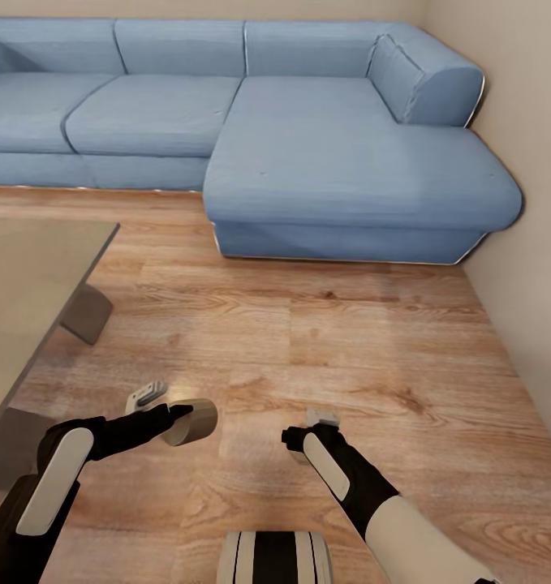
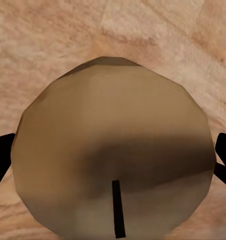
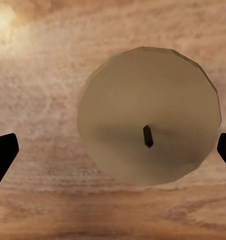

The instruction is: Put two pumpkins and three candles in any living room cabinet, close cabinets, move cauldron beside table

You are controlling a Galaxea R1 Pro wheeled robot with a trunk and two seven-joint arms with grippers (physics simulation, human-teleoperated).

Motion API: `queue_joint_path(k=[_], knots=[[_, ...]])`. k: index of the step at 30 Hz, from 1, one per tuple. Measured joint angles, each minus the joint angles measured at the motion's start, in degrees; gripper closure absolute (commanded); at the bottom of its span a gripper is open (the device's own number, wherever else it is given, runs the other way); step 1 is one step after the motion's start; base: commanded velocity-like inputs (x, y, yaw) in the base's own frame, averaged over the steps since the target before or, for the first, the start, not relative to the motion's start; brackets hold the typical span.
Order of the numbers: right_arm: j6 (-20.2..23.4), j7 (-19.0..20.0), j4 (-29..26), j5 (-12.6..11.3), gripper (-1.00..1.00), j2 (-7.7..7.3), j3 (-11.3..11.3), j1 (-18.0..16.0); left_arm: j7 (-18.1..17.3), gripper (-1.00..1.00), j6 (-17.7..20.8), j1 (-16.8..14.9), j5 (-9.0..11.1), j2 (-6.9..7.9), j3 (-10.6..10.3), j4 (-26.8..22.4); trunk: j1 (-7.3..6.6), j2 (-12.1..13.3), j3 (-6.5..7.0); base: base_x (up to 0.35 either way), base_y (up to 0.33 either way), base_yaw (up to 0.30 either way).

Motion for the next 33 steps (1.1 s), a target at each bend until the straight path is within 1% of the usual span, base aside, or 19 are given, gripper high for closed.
queue_joint_path(k=[1, 11, 24, 28, 33], knots=[[0.0, 0.0, 0.0, 0.0, -1.00, 0.00, 0.0, 0.0, 0.0, 1.00, 0.0, 0.0, 0.0, 0.01, 0.0, 0.0, 0.03, 0.0, -0.22, 0.000, 0.000, 0.000], [0.0, 0.0, 0.0, -0.3, -1.00, 0.00, 0.0, 0.0, 0.0, 1.00, 0.0, 0.0, 0.1, 0.02, 0.0, 0.0, 0.02, 0.0, -0.23, 0.000, 0.000, 0.000], [0.1, -1.3, 0.2, -0.4, -1.00, 0.00, -0.4, 0.0, 0.0, 1.00, 0.0, 0.0, 0.1, 0.02, 0.0, 0.0, 0.02, 0.0, -0.23, 0.000, 0.000, 0.000], [0.1, -3.6, 0.2, -0.4, -1.00, 0.00, -0.4, 0.0, 0.0, 1.00, 0.0, 0.0, 0.1, 0.02, 0.0, 0.0, 0.02, 0.0, -0.23, 0.000, 0.000, 0.000], [-0.1, -4.4, 0.2, -0.4, -1.00, 0.01, -0.4, 0.0, 0.0, 1.00, 0.0, 0.0, 0.1, 0.02, 0.0, 0.0, 0.02, 0.0, -0.23, 0.000, 0.000, 0.000]])
